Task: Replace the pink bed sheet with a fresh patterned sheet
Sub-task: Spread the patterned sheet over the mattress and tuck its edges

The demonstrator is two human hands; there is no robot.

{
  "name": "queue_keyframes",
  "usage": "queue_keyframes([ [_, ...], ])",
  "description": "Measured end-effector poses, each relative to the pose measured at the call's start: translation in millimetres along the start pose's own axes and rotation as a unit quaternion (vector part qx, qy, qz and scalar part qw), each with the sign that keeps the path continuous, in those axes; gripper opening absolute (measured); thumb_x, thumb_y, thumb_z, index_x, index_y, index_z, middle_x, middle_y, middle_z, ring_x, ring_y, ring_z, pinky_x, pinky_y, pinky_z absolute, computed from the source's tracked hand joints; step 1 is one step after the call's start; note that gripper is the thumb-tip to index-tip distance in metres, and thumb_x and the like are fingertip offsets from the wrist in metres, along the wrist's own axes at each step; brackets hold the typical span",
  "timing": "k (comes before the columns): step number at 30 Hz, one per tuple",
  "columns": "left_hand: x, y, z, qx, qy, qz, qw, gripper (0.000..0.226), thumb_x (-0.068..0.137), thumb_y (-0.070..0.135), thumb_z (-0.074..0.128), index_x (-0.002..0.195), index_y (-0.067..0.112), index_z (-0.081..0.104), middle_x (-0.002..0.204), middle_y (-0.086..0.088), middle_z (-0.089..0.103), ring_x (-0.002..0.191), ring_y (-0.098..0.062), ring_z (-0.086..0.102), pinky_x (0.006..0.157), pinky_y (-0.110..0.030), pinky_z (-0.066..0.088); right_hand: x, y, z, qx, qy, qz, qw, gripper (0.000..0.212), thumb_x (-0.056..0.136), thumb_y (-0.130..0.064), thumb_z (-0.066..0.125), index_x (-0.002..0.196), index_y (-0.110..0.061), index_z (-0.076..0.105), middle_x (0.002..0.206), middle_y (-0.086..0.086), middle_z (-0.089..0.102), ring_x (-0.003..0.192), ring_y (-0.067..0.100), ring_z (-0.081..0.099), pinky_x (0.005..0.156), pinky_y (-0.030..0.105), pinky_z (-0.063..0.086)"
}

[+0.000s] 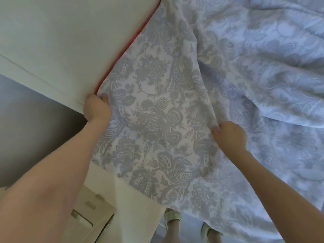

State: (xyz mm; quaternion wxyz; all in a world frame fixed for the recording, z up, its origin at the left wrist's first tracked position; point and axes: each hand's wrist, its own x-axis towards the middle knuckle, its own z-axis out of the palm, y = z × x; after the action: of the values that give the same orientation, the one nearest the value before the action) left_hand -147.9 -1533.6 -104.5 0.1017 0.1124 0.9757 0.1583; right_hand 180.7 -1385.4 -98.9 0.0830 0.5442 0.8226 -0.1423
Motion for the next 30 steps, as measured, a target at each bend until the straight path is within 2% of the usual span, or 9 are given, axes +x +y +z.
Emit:
queue_keyframes([
  [2,10.9,2.6,0.9,-0.054,0.009,-0.017,0.998,0.055,0.095,0.042,0.046,0.107,-0.010,0.058,0.109,-0.028,0.061,0.102,-0.043,0.057,0.079,-0.042,0.042,2.5,-1.3,4.3,0.024,-0.010,-0.030,0.999,0.045,0.093,-0.015,0.050,0.053,-0.014,0.029,0.051,-0.001,0.033,0.046,0.015,0.033,0.044,0.025,0.019],
  [4,19.4,2.6,-0.5,-0.078,0.019,-0.020,0.997,0.053,0.092,0.042,0.051,0.098,-0.009,0.063,0.095,-0.026,0.063,0.094,-0.042,0.059,0.071,-0.038,0.040,-8.3,-5.4,3.6,0.046,-0.035,-0.035,0.998,0.048,0.089,-0.010,0.053,0.051,-0.016,0.025,0.047,-0.003,0.028,0.043,0.010,0.025,0.044,0.025,0.017],
  [9,8.8,-23.6,-17.5,-0.030,0.039,-0.012,0.999,0.030,0.093,0.018,0.047,0.097,-0.007,0.063,0.100,-0.029,0.064,0.096,-0.043,0.058,0.074,-0.039,0.041,-86.6,-21.1,10.2,-0.019,-0.200,-0.125,0.972,0.044,0.091,-0.022,0.051,0.052,-0.020,0.029,0.052,-0.006,0.033,0.047,0.006,0.029,0.047,0.019,0.025],
  [13,-18.0,-54.4,-31.5,-0.053,0.079,-0.125,0.988,0.027,0.095,0.009,0.043,0.110,-0.010,0.054,0.114,-0.033,0.057,0.108,-0.044,0.054,0.087,-0.045,0.041,-115.3,-21.8,3.0,-0.031,-0.249,-0.113,0.961,0.042,0.097,-0.038,0.045,0.058,-0.023,0.035,0.054,-0.006,0.037,0.049,0.005,0.034,0.050,0.020,0.029],
  [17,-23.6,-60.2,-32.1,-0.098,0.066,-0.261,0.958,0.044,0.096,0.009,0.043,0.137,-0.004,0.031,0.128,-0.028,0.050,0.119,-0.038,0.050,0.095,-0.041,0.040,-87.5,-26.5,-18.1,0.010,-0.130,-0.043,0.991,0.029,0.092,-0.052,0.047,0.093,-0.027,0.060,0.076,-0.007,0.065,0.064,0.009,0.052,0.055,0.022,0.038],
  [20,-27.9,-50.0,-29.3,0.024,-0.019,-0.202,0.979,0.065,0.092,0.016,0.052,0.143,-0.003,0.018,0.132,-0.028,0.046,0.116,-0.041,0.051,0.089,-0.045,0.044,-52.6,-39.3,-29.8,0.010,-0.001,-0.060,0.998,0.041,0.095,-0.044,0.046,0.091,-0.011,0.069,0.072,0.001,0.066,0.060,0.017,0.055,0.050,0.023,0.037],
  [24,-24.7,-35.7,-20.6,0.042,-0.041,-0.097,0.994,0.042,0.097,0.016,0.040,0.131,-0.007,0.034,0.119,-0.027,0.056,0.106,-0.042,0.056,0.074,-0.041,0.043,9.9,-88.0,-45.1,-0.011,0.029,-0.130,0.991,0.038,0.099,-0.032,0.042,0.094,-0.004,0.066,0.082,0.010,0.067,0.073,0.027,0.062,0.061,0.031,0.042],
  [27,-13.9,-33.0,-13.1,-0.120,-0.110,-0.183,0.970,0.044,0.097,0.026,0.039,0.128,-0.006,0.043,0.127,-0.024,0.052,0.117,-0.039,0.051,0.094,-0.041,0.045,46.2,-131.8,-51.7,-0.034,0.024,-0.227,0.973,0.032,0.099,-0.029,0.043,0.117,-0.006,0.058,0.106,0.011,0.064,0.094,0.028,0.060,0.075,0.034,0.044],
  [30,-11.0,-26.3,2.1,-0.378,-0.099,-0.296,0.872,0.043,0.095,0.028,0.042,0.128,0.002,0.048,0.130,-0.018,0.054,0.118,-0.037,0.052,0.100,-0.045,0.044,68.2,-174.8,-50.4,-0.096,-0.002,-0.349,0.932,0.037,0.098,-0.029,0.044,0.130,-0.012,0.051,0.125,0.009,0.054,0.108,0.029,0.053,0.084,0.037,0.044],
])
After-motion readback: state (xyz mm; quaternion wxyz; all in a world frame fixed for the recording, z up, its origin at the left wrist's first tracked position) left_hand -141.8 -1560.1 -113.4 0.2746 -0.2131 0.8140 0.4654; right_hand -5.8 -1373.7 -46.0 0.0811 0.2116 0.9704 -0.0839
